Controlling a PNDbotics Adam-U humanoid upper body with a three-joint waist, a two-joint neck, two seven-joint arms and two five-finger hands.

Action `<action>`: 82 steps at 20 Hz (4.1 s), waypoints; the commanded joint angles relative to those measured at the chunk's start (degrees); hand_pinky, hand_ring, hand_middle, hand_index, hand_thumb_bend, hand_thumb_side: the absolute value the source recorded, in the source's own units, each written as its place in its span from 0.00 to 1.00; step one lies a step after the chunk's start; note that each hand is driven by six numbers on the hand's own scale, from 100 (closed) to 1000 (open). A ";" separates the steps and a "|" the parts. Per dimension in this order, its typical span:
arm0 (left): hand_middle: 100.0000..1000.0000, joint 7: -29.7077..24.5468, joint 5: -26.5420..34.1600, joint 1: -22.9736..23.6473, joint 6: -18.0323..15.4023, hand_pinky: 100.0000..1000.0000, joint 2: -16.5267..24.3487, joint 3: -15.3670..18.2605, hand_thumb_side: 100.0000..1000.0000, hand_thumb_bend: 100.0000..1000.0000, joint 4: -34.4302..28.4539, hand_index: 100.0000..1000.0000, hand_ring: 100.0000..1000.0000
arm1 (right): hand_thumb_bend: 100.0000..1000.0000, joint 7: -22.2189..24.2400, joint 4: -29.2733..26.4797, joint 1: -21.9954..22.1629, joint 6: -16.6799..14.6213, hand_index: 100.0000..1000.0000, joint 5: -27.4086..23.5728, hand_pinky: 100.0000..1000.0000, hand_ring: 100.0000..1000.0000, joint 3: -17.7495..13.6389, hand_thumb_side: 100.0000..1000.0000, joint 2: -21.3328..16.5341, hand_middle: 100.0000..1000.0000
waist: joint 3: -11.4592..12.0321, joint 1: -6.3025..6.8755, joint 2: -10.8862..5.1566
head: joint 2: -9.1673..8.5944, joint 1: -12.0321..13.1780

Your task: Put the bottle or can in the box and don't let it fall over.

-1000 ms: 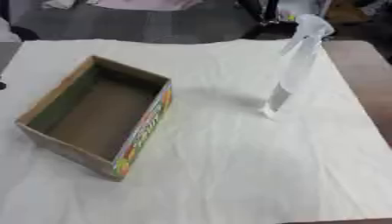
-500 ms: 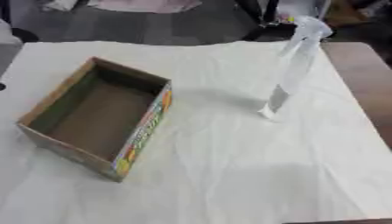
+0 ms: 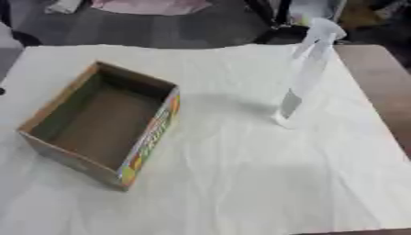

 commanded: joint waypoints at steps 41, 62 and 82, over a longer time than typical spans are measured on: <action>0.55 -2.21 0.93 -2.20 0.62 0.57 1.45 -1.61 0.76 0.03 -1.19 0.81 0.55 | 0.32 11.16 32.38 -39.28 0.00 0.86 2.21 0.85 0.90 13.13 0.33 5.09 0.93 | 7.82 -0.86 -0.25 | -2.18 -10.39; 0.55 -2.30 0.99 -3.38 0.34 0.57 1.32 -1.67 0.76 0.03 -1.19 0.81 0.52 | 0.35 9.81 41.28 -50.04 -0.64 0.87 7.52 0.86 0.91 14.79 0.32 13.04 0.95 | 12.42 -1.41 1.06 | -3.44 -15.93; 0.54 -2.25 0.63 -3.40 0.28 0.57 1.11 -1.60 0.76 0.03 -1.19 0.81 0.51 | 0.60 13.98 42.38 -52.28 -1.90 0.92 3.39 0.90 0.96 14.50 0.26 14.22 1.00 | 12.75 -1.26 1.75 | -4.91 -17.95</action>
